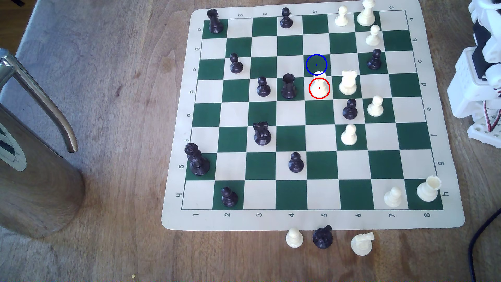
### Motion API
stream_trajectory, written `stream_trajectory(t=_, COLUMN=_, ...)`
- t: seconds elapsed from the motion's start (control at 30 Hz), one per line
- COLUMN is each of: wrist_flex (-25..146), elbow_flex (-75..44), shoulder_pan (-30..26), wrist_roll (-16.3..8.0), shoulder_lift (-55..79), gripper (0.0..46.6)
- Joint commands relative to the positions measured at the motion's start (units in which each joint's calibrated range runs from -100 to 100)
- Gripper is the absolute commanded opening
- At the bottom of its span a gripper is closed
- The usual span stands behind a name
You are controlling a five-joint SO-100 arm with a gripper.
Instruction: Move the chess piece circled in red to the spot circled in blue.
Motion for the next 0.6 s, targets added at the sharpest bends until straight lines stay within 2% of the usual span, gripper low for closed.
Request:
stream_trajectory(t=0.0, wrist_flex=26.1, elbow_flex=-8.8, shoulder_pan=1.5, wrist_roll=0.8, shoulder_lift=-0.1, gripper=1.2)
stream_trajectory(t=0.27, wrist_flex=55.4, elbow_flex=-14.9, shoulder_pan=5.0, wrist_roll=1.4, shoulder_lift=1.2, gripper=1.8)
stream_trajectory(t=0.4, wrist_flex=60.1, elbow_flex=-15.3, shoulder_pan=5.2, wrist_roll=1.5, shoulder_lift=6.3, gripper=0.8)
stream_trajectory(t=0.5, wrist_flex=64.8, elbow_flex=-18.3, shoulder_pan=6.0, wrist_roll=0.2, shoulder_lift=10.4, gripper=0.3)
stream_trajectory(t=0.57, wrist_flex=74.1, elbow_flex=-26.1, shoulder_pan=6.8, wrist_roll=-2.5, shoulder_lift=16.1, gripper=0.3)
